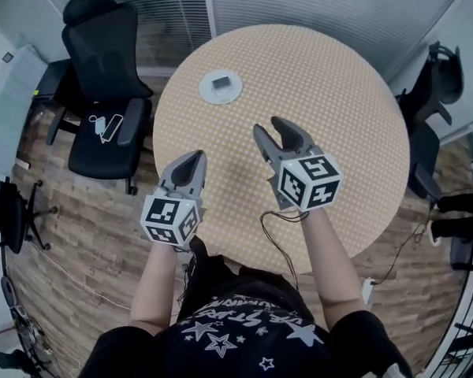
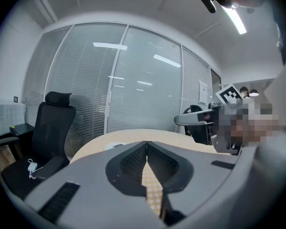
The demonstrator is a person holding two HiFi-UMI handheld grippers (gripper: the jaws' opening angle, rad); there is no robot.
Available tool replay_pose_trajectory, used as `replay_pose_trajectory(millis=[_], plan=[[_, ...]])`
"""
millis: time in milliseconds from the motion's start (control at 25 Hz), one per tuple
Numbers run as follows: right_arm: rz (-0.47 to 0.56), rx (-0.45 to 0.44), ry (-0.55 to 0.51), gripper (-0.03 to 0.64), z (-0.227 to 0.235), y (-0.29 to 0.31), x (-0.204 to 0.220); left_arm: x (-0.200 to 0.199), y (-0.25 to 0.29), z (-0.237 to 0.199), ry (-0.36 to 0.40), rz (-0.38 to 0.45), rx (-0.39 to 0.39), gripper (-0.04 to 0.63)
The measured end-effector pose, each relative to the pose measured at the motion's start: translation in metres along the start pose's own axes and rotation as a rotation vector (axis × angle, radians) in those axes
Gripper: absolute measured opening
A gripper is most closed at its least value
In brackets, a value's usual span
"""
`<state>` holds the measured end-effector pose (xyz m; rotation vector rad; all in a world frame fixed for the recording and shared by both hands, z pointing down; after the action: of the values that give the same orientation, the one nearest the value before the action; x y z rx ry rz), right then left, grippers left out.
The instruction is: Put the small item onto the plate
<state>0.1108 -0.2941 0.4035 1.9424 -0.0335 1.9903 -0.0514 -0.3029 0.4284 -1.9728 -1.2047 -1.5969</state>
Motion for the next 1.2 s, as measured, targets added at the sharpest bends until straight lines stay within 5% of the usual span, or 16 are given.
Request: replay_pose_trajectory(millis=[320,800,1200], plan=[[-0.02,-0.014,0.063,0.053,0.009,-0.044,0.018,0.011,-0.051,0.051,-0.008,0.03,-0.111,0.008],[0.029,-0.118,0.045,0.038,-0.065,-0.095,0.006,0.009,-0.148,0.091,0.014,0.128,-0.184,0.008],[0.085,-0.151,-0.014,0.034,-0.166,-0.193,0.009,0.057,-0.279,0.15,0.032,0.156,-0.187,0.008]])
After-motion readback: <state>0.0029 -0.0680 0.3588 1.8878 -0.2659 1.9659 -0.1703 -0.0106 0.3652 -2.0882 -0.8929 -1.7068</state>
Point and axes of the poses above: the fingertips, and each gripper's own axes: y forward along the fingers, z to its right, x out of its underside, the point moved 2 cm from there along -y, backward along the fingers, and after that the axes turned 12 degrees about -y, right-handed, at the moved point
